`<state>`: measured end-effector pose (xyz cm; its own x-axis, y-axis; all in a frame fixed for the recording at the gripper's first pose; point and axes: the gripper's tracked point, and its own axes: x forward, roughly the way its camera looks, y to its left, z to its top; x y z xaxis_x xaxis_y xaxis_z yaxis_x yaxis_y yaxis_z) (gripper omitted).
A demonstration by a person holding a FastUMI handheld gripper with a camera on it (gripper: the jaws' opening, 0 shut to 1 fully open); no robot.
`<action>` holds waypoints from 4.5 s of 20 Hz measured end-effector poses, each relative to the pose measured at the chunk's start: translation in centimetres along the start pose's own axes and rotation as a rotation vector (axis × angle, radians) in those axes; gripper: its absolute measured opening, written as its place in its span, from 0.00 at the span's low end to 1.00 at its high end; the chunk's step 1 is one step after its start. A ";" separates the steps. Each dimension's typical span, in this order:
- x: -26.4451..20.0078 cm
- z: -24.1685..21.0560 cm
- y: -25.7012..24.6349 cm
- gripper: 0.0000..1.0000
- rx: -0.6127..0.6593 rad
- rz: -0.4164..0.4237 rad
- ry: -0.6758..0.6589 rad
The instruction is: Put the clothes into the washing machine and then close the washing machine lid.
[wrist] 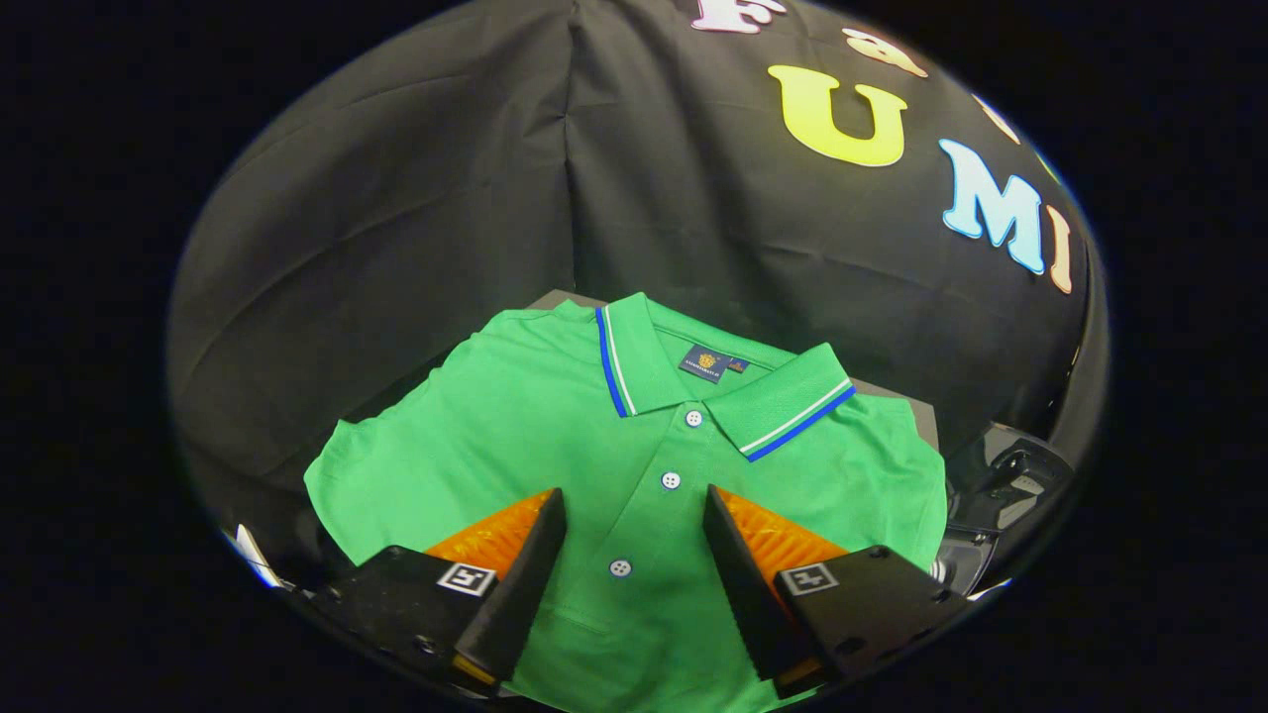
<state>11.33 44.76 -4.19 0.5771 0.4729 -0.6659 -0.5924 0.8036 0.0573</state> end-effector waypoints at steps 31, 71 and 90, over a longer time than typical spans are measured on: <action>-10.8 2.0 -13.3 0.01 0.091 0.035 -0.280; -14.9 -11.5 -39.2 0.01 0.305 -0.226 -0.215; -9.0 -19.7 -42.2 0.08 0.314 -0.294 -0.110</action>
<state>20.07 -0.52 -15.27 0.7618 0.2296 -0.6058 -0.2047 0.9725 0.1113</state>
